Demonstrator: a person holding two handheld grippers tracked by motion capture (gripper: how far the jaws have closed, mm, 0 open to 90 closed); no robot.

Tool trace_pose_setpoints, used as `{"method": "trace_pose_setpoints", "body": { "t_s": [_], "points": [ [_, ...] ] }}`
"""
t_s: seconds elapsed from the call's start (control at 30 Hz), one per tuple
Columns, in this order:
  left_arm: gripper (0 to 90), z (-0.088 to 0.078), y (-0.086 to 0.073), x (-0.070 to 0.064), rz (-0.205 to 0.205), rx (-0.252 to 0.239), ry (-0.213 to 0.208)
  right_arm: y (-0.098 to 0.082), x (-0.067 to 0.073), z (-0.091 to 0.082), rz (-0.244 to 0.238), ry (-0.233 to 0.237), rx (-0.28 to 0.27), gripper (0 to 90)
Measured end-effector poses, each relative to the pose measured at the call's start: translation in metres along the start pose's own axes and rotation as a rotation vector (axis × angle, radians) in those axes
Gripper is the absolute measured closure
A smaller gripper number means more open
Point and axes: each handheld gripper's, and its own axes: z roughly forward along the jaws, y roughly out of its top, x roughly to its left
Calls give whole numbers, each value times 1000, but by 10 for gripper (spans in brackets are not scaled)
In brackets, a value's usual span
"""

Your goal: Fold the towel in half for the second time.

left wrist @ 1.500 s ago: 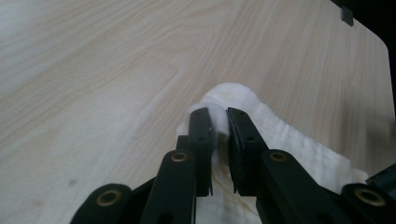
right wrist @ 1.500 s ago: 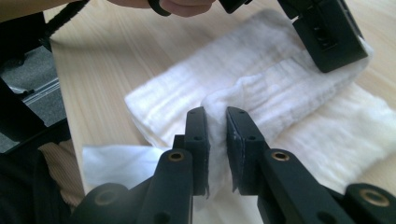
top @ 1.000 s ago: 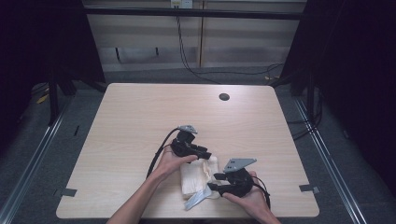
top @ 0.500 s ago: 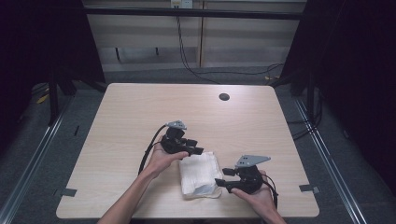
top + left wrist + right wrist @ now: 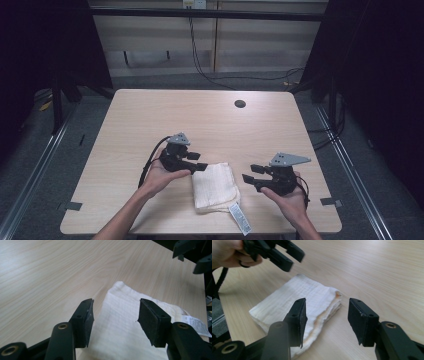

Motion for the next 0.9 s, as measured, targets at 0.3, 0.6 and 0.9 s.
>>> {"method": "trace_pose_setpoints", "body": {
  "t_s": [0.3,0.6,0.9],
  "points": [
    [398,-34,-25,-3,-20,-2,45,-7,-20,-21,41,-69,-33,430],
    [316,-70,-53,0,-75,-25,120,-27,-34,-38,71,-93,-47,376],
    [276,-96,-87,2,-129,-56,179,-45,-41,-47,97,-110,-51,356]
  ]
}}
